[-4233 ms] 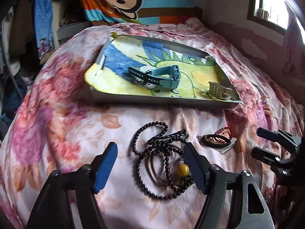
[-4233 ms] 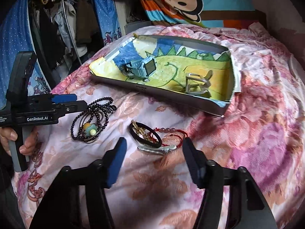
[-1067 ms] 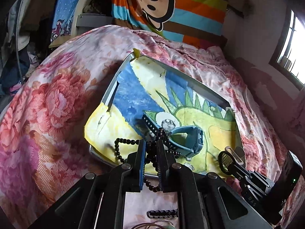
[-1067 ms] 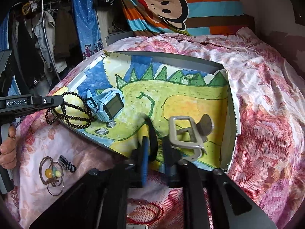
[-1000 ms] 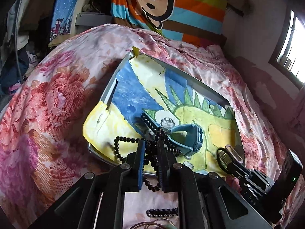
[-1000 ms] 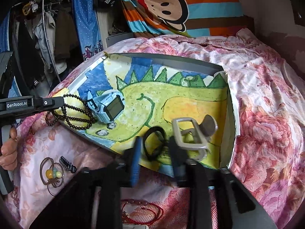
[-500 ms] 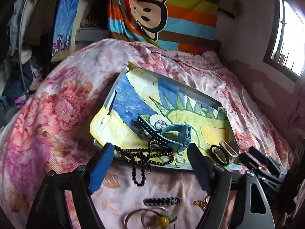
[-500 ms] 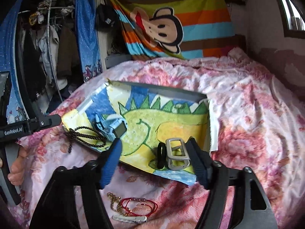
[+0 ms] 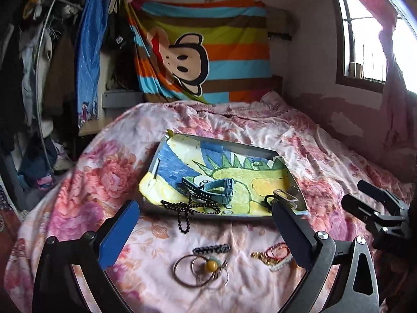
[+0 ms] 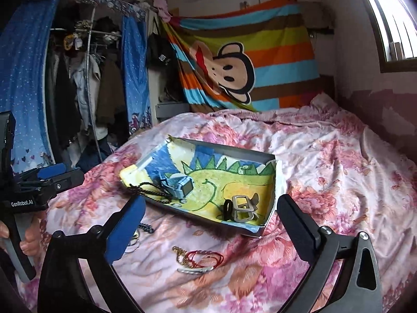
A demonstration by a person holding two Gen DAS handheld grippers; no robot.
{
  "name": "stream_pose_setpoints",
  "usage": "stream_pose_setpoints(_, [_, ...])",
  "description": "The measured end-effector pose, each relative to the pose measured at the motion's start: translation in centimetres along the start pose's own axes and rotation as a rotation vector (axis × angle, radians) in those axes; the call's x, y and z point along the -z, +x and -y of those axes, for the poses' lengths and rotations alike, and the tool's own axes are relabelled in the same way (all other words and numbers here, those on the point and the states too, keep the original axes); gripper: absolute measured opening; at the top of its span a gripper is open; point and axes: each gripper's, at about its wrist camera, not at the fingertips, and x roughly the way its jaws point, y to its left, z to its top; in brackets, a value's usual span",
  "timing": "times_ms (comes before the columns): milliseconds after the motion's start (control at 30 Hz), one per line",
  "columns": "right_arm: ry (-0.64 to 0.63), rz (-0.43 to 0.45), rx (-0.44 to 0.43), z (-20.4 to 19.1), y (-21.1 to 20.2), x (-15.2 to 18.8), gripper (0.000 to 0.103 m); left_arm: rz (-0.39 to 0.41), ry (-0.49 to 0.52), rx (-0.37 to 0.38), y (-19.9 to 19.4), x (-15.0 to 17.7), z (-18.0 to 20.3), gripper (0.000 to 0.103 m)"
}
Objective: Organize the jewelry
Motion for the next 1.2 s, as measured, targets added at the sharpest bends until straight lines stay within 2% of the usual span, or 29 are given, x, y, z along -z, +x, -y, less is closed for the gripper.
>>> stream_pose_setpoints(200, [0.011, 0.020, -0.011, -0.7, -3.3, 0.7, 0.100, 0.014, -0.028, -0.011, -3.5, 1.2, -1.2, 0.103])
stream_pose_setpoints(433, [0.008, 0.001, -0.019, -1.3, -5.9, 2.2, 0.100, -0.016, -0.043, -0.023, -6.4, 3.6, -2.1, 0.103])
stream_pose_setpoints(600, [0.014, -0.069, -0.017, -1.5, -7.0, 3.8, 0.100, -0.054, -0.017, -0.028, -7.8, 5.2, -1.6, 0.103])
stream_pose_setpoints(800, [0.012, -0.189, -0.011, -1.4, -6.5, 5.9, 0.100, -0.141, -0.021, -0.022, -8.1, 6.7, -1.6, 0.103])
stream_pose_setpoints(1033, [0.007, -0.280, -0.012, -1.4, -4.9, 6.9, 0.100, -0.231, 0.022, -0.030, -7.7, 8.4, -0.9, 0.103])
stream_pose_setpoints(1200, [0.055, -0.373, -0.028, -0.2, -3.0, 7.6, 0.100, -0.287, 0.040, -0.035, -6.5, 8.6, -0.8, 0.103])
